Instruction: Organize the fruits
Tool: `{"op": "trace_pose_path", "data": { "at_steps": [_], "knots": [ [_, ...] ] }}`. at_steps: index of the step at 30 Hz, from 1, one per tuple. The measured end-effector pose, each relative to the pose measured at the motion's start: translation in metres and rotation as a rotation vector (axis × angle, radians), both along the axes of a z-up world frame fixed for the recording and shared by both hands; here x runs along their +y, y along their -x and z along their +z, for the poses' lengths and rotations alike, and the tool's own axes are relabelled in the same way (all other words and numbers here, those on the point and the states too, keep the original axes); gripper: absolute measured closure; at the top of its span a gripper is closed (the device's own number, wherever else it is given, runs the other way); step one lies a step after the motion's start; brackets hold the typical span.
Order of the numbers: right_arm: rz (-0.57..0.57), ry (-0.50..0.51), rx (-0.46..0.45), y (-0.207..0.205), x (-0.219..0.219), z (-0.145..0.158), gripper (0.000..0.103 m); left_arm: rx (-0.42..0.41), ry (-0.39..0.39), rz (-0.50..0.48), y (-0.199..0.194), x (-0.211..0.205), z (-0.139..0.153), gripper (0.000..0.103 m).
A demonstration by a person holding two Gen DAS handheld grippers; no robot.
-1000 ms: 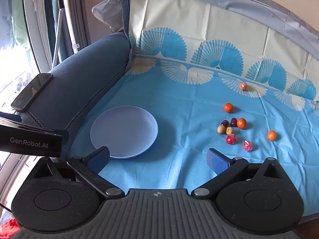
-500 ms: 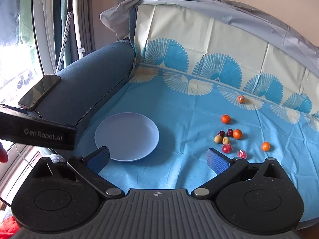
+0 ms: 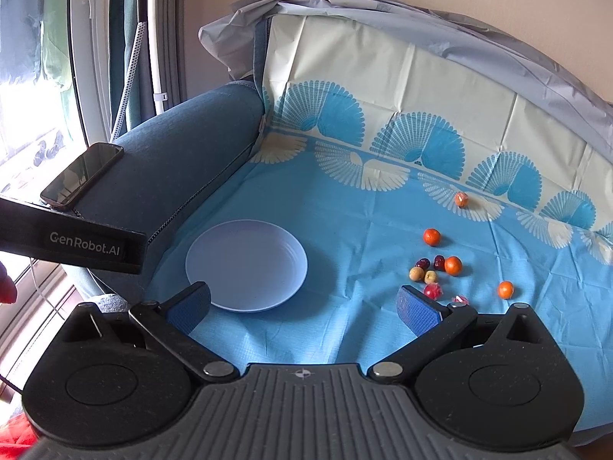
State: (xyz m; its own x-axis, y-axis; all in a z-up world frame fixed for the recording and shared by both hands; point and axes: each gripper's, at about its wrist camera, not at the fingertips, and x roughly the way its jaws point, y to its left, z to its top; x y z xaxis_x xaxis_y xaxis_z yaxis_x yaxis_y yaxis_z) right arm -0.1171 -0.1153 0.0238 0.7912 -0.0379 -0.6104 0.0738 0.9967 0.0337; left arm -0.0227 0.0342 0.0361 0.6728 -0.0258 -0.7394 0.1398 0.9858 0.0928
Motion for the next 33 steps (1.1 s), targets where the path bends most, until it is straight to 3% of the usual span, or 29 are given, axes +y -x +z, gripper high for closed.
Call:
{"op": "trace_pose_path", "data": {
  "at_steps": [20,33],
  "knots": [
    [-0.011,-0.092,0.056,-0.029,-0.007,-0.019,0.000,0.057,-0.029,0.023,-0.031,-0.003,-0.013,0.000],
    [-0.040,-0.088,0.054,-0.041,-0.013,-0.023,0.000,0.082,-0.036,0.010,-0.043,-0.010,-0.023,0.000]
  ]
}}
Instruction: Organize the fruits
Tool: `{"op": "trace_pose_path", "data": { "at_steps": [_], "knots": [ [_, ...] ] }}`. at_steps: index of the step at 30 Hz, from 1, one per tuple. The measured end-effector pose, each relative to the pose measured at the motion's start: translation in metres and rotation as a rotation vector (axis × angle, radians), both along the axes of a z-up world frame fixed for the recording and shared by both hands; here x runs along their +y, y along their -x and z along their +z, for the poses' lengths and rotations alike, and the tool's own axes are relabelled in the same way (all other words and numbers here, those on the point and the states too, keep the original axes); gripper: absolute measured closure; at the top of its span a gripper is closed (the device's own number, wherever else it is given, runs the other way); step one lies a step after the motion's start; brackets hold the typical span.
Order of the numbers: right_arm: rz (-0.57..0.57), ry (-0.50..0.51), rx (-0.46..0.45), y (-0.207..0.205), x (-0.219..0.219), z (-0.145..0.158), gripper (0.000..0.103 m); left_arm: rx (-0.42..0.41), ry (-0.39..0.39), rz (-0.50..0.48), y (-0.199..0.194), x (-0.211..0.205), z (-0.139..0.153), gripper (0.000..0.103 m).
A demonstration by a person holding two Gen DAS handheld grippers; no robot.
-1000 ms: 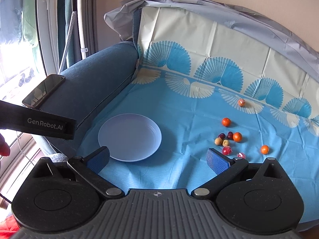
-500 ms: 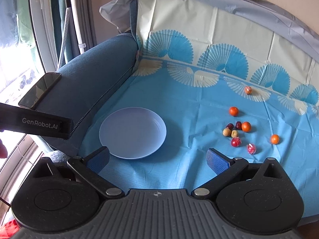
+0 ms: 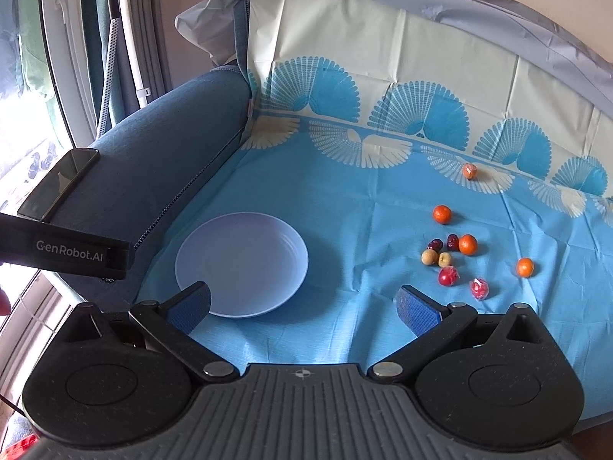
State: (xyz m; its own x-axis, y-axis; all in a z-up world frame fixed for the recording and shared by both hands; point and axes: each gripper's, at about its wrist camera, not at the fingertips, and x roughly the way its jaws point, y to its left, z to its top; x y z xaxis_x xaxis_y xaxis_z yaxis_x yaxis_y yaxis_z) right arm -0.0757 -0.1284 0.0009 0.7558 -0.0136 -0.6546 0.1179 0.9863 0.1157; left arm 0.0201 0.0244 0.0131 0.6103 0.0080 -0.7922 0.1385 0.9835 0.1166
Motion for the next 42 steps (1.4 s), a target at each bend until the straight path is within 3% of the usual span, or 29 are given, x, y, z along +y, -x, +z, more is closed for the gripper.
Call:
{"op": "trace_pose_path", "data": {
  "at_steps": [30,36,42],
  "knots": [
    [0.023,-0.001,-0.004,-0.001,0.003,-0.002,0.000,0.018,-0.024,-0.045,-0.003,-0.009,-0.004,0.000],
    [-0.003,-0.032,0.005,-0.008,-0.014,-0.019,0.000,0.035,-0.035,-0.050,-0.009,-0.020,-0.012,0.000],
    [-0.171,-0.077,0.005,-0.015,-0.075,-0.063,0.000,0.092,-0.039,-0.092,-0.022,-0.054,-0.035,0.000]
  ]
}}
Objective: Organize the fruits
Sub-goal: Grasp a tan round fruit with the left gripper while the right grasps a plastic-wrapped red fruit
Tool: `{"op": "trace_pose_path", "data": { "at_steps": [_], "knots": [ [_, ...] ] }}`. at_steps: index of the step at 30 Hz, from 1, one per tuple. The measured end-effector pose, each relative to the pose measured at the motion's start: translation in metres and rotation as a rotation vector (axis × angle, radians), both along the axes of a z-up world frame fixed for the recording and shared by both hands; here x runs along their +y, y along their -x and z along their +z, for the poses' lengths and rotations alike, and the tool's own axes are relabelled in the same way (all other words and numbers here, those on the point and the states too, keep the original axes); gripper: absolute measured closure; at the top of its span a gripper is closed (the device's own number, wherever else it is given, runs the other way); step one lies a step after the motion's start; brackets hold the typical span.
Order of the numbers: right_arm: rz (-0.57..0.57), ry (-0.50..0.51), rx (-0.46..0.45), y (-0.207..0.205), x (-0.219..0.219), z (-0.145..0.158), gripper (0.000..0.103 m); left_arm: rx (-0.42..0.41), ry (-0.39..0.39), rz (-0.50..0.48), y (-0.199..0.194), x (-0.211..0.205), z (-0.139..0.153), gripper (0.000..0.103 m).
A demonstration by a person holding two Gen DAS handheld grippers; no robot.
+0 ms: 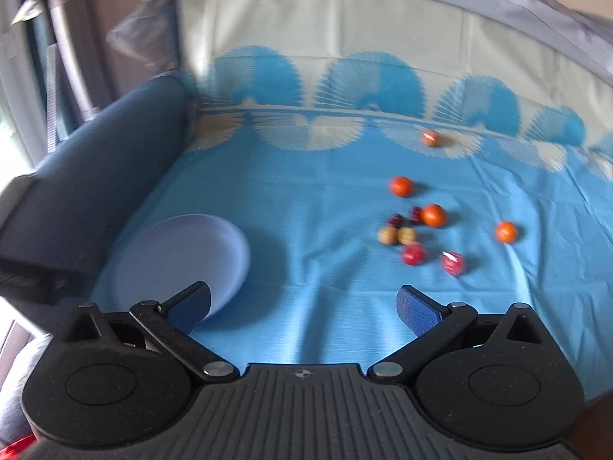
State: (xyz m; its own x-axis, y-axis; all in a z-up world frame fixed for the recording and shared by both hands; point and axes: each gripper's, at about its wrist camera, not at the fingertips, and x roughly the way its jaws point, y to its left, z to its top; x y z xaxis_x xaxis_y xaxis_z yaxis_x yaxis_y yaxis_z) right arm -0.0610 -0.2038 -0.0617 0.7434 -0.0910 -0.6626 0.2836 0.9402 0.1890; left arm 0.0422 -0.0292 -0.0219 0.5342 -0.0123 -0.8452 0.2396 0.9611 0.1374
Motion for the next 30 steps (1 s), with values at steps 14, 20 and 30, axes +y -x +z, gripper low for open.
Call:
{"op": "trace_pose_path", "data": {
  "at_steps": [14,20,30],
  "knots": [
    [-0.244,0.033,0.075,-0.046,-0.134,-0.129,0.001,0.049,0.028,-0.257,-0.084,-0.203,-0.102,0.000],
    [-0.294,0.032,0.104,-0.082,-0.153,-0.167,0.001,0.108,-0.039,-0.379,-0.131,-0.272,-0.158,0.000],
    [-0.295,0.099,0.025,-0.084,-0.141,-0.172,0.027,0.078,0.014,-0.494,-0.142,-0.297,-0.182,0.023]
  ]
}}
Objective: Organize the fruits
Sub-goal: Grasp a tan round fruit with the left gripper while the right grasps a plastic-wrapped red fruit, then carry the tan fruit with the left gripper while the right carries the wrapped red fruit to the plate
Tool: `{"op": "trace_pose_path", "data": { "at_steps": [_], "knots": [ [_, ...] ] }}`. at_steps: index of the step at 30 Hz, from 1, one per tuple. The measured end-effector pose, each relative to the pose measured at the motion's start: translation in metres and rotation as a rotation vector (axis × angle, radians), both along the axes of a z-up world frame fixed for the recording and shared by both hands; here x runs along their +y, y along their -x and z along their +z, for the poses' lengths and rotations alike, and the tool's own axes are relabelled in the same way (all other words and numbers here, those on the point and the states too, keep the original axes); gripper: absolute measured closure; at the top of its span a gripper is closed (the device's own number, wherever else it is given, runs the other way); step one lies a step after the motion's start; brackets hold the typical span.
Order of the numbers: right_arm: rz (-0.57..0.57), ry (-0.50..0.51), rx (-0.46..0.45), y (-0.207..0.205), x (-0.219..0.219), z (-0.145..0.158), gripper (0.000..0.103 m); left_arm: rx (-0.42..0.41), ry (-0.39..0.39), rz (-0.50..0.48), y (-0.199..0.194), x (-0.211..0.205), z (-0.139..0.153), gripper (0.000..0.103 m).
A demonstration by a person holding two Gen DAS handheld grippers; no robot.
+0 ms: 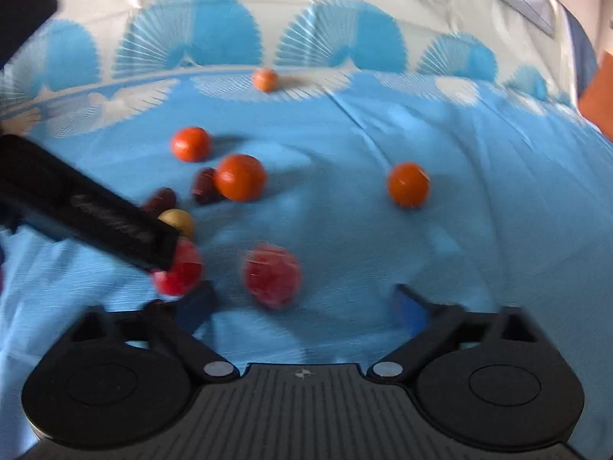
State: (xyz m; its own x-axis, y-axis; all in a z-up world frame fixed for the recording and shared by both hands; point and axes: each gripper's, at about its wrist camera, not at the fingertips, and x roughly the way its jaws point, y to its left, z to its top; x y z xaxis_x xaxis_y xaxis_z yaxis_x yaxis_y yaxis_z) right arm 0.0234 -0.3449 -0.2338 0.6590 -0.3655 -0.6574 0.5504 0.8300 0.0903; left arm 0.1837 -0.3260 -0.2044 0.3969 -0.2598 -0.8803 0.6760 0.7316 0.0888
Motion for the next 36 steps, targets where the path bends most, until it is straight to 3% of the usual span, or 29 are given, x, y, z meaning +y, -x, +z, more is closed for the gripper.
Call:
{"op": "trace_pose_path", "data": {
  "at_steps": [1,3,7,11,13,17,25,29,32,36],
  "knots": [
    [0.035,0.017,-0.013,0.000,0.005,0.002,0.051,0.005,0.027,-0.019,0.002,0.000,0.002,0.034],
    [0.096,0.033,-0.029,-0.001,0.012,0.004,0.071,-0.006,0.035,-0.074,0.010,-0.003,0.008,0.076],
    [0.057,-0.019,-0.067,0.003,0.002,0.007,0.072,-0.042,0.030,-0.140,0.027,-0.001,0.015,0.077],
    [-0.066,-0.050,-0.076,0.014,-0.017,0.012,0.072,-0.002,0.061,-0.054,0.032,0.029,0.036,0.077],
    [-0.064,-0.108,-0.084,0.021,-0.024,0.017,0.072,0.000,0.081,-0.007,0.043,0.052,0.059,0.077],
    [0.039,-0.203,-0.115,0.045,-0.015,0.047,0.072,0.040,0.062,0.080,0.065,0.106,0.098,0.077],
    [0.271,-0.239,-0.210,0.104,0.055,0.139,0.072,0.043,0.054,0.265,0.126,0.219,0.158,0.077],
    [0.370,-0.289,-0.226,0.123,0.098,0.169,0.072,0.072,0.136,0.302,0.157,0.266,0.183,0.077],
    [0.430,-0.318,-0.223,0.132,0.128,0.186,0.072,0.048,0.171,0.333,0.178,0.292,0.198,0.077],
    [0.501,-0.273,-0.225,0.145,0.166,0.204,0.072,0.009,0.195,0.373,0.199,0.321,0.208,0.077]
  ]
}}
